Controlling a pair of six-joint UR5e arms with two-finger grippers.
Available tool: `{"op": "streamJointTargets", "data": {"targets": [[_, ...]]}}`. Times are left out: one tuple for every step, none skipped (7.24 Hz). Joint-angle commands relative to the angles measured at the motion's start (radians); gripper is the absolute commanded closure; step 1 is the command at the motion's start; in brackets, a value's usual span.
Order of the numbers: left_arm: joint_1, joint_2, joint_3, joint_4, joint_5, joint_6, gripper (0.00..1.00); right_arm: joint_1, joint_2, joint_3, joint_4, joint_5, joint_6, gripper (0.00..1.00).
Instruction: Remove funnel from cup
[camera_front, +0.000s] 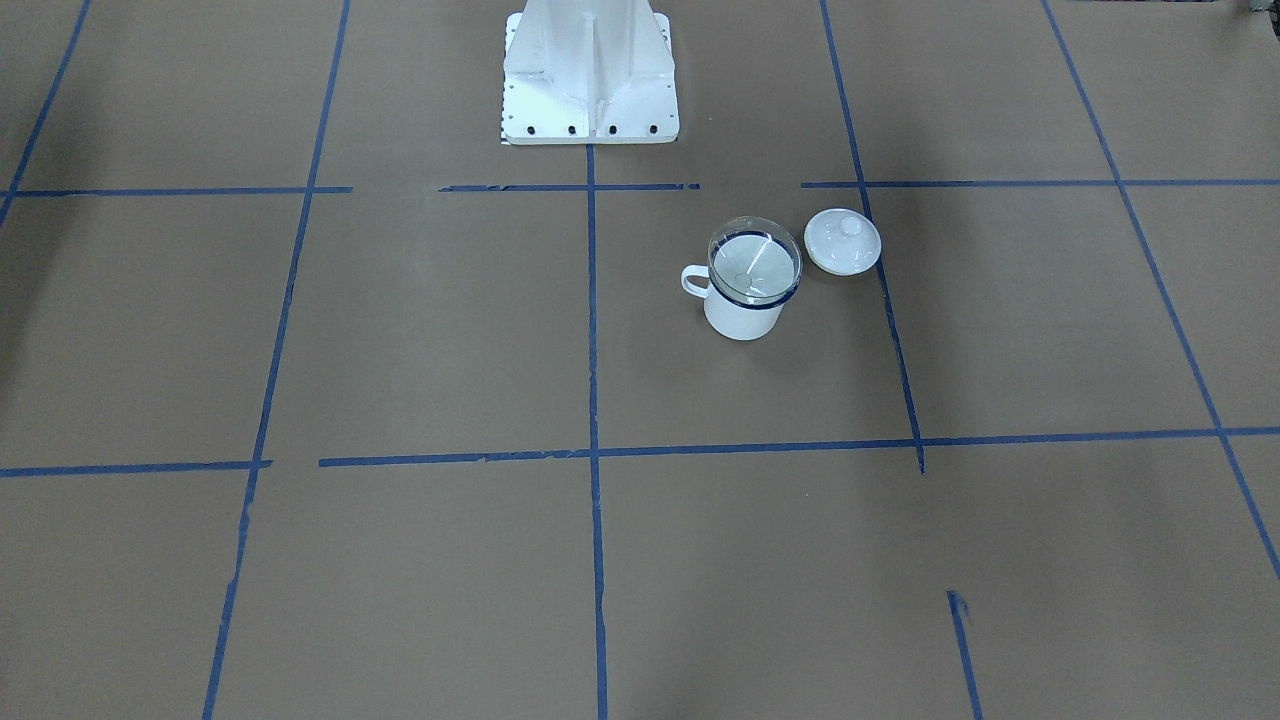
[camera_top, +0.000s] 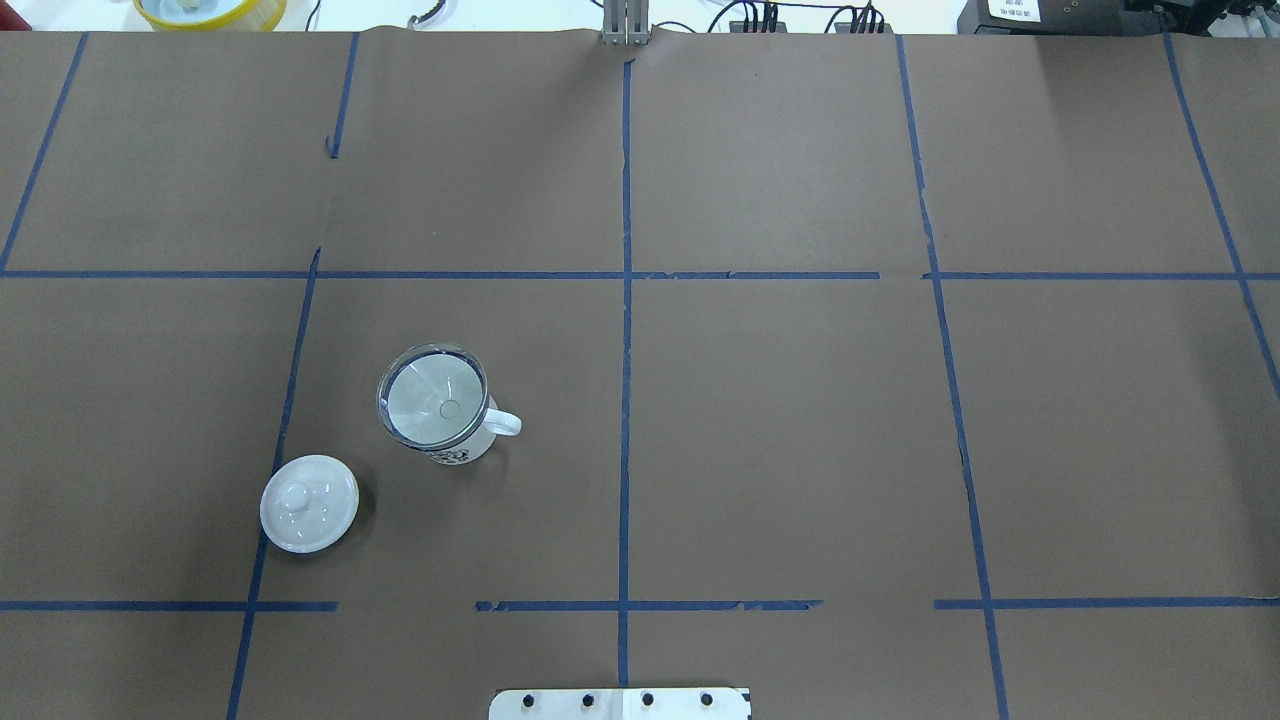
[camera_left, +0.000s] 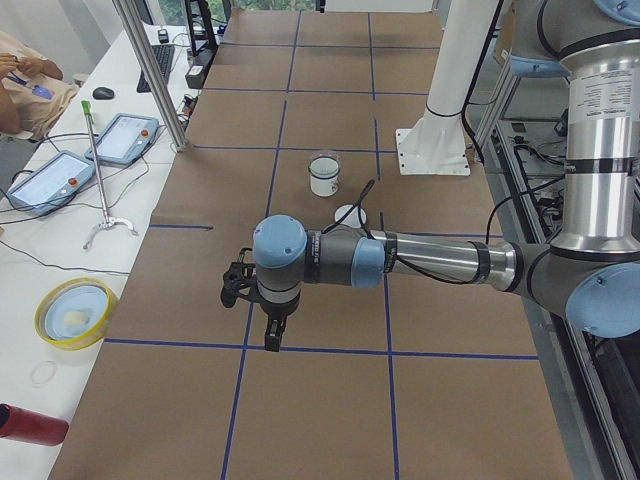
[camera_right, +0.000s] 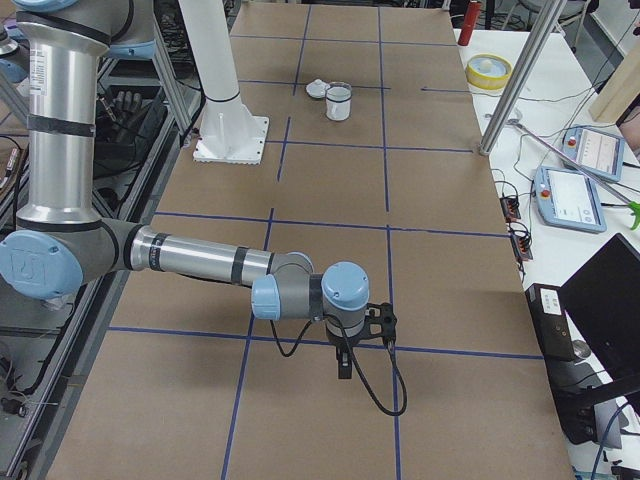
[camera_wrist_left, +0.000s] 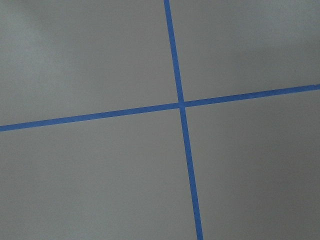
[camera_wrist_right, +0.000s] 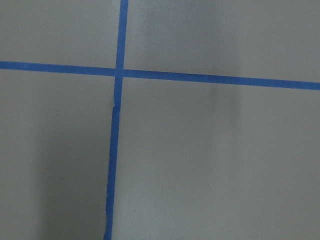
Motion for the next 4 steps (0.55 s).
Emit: {"op": "streamJointTargets", "data": {"targets": [[-0.001, -0.008, -0.009, 0.007, -0.004, -0.009, 0.00, 0.000, 0.000, 0.001, 0.000, -0.002, 0.000, 0.00], [-0.001, -0.008, 0.011, 0.005, 0.005, -0.007, 0.00, 0.000, 0.000, -0.001, 0.000, 0.000, 0.000, 0.00], [-0.002, 0.004, -0.003, -0.001, 0.010, -0.001, 0.00, 0.000, 0.000, -0.001, 0.000, 0.000, 0.000, 0.00], [-0.002, 0.008, -0.007, -0.001, 0.007, -0.007, 0.00, 0.000, 0.000, -0.001, 0.000, 0.000, 0.000, 0.00]]}}
